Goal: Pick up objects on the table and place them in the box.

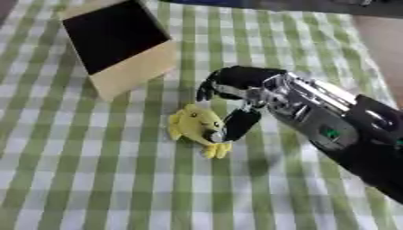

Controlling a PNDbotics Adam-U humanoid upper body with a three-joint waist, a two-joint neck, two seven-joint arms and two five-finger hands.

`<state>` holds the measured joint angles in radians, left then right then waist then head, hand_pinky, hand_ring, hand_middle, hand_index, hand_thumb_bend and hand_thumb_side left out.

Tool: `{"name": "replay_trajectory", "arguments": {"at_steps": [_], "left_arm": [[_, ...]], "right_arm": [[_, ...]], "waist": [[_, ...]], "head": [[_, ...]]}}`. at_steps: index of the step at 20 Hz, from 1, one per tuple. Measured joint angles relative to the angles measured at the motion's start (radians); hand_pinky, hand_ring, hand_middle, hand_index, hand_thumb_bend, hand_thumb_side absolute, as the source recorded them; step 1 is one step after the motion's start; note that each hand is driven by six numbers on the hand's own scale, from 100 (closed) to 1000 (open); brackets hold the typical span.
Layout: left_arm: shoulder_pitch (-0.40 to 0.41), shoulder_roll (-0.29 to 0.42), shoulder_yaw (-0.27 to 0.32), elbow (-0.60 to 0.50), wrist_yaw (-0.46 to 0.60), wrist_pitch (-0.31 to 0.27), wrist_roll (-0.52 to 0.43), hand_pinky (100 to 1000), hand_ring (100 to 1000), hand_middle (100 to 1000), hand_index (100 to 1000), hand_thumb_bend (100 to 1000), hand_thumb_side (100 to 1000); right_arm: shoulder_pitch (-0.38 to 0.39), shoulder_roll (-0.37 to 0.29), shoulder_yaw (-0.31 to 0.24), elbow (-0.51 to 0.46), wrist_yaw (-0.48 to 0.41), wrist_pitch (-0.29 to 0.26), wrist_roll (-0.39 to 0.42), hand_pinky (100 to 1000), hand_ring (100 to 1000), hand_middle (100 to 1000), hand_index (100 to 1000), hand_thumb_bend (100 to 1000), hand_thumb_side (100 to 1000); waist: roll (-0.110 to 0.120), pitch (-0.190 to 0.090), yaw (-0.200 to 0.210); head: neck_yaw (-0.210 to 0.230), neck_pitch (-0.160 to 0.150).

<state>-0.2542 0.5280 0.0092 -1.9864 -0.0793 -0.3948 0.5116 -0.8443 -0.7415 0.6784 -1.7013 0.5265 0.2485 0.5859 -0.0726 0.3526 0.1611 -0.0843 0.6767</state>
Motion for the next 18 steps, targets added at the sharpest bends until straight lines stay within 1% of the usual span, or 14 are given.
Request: {"name": "replay_trajectory", "arguments": {"at_steps": [3,6,9,11,12,13,14,16,18], "left_arm": [[0.0,0.0,0.0,0.0,0.0,0.001,-0.001,671,715,694,773,464,589],[0.0,0.0,0.0,0.0,0.0,0.002,-0.002,671,715,694,773,463,589],[0.0,0.0,0.0,0.0,0.0,0.002,-0.002,671,715,694,774,461,589],[0.0,0.0,0.0,0.0,0.0,0.003,-0.003,671,716,695,773,460,590],[0.0,0.0,0.0,0.0,0.0,0.004,-0.004,671,716,695,773,459,590],[0.0,0.0,0.0,0.0,0.0,0.004,-0.004,672,716,695,773,458,588],[0.0,0.0,0.0,0.0,0.0,0.005,-0.005,672,716,695,773,457,587],[0.0,0.0,0.0,0.0,0.0,0.006,-0.006,672,716,695,773,455,586],[0.0,0.0,0.0,0.0,0.0,0.007,-0.008,672,716,695,774,453,583]], "right_arm": [[0.0,0.008,0.006,0.009,0.001,-0.009,0.0,768,768,648,761,371,332],[0.0,0.017,0.012,0.021,0.008,-0.013,0.001,748,736,609,719,340,319],[0.0,0.024,0.012,0.026,0.009,-0.012,-0.01,724,697,541,636,277,294],[0.0,0.024,0.012,0.026,0.008,-0.006,-0.025,716,680,518,606,229,283],[0.0,0.024,0.012,0.024,0.005,-0.002,-0.033,711,672,513,600,187,279],[0.0,0.024,0.012,0.022,-0.002,0.004,-0.039,704,663,511,597,125,244],[0.0,0.024,0.012,0.017,-0.011,0.01,-0.044,700,657,509,594,100,215],[0.001,0.023,0.012,0.005,-0.032,0.028,-0.048,690,647,514,600,100,100],[0.009,0.019,0.008,-0.013,-0.059,0.052,-0.046,690,648,519,606,100,100]], "waist": [[0.0,0.0,0.002],[0.002,0.0,0.005],[0.003,0.0,0.005],[0.003,0.0,0.006],[0.003,0.0,0.006],[0.003,0.0,0.006],[0.003,0.0,0.006],[0.003,0.0,0.005],[0.003,0.0,0.005]], "head": [[0.0,0.0],[0.0,0.0],[0.0,0.0],[0.0,0.0],[0.0,0.0],[0.0,0.0],[0.001,0.0],[0.002,0.0],[0.002,0.0]]}}
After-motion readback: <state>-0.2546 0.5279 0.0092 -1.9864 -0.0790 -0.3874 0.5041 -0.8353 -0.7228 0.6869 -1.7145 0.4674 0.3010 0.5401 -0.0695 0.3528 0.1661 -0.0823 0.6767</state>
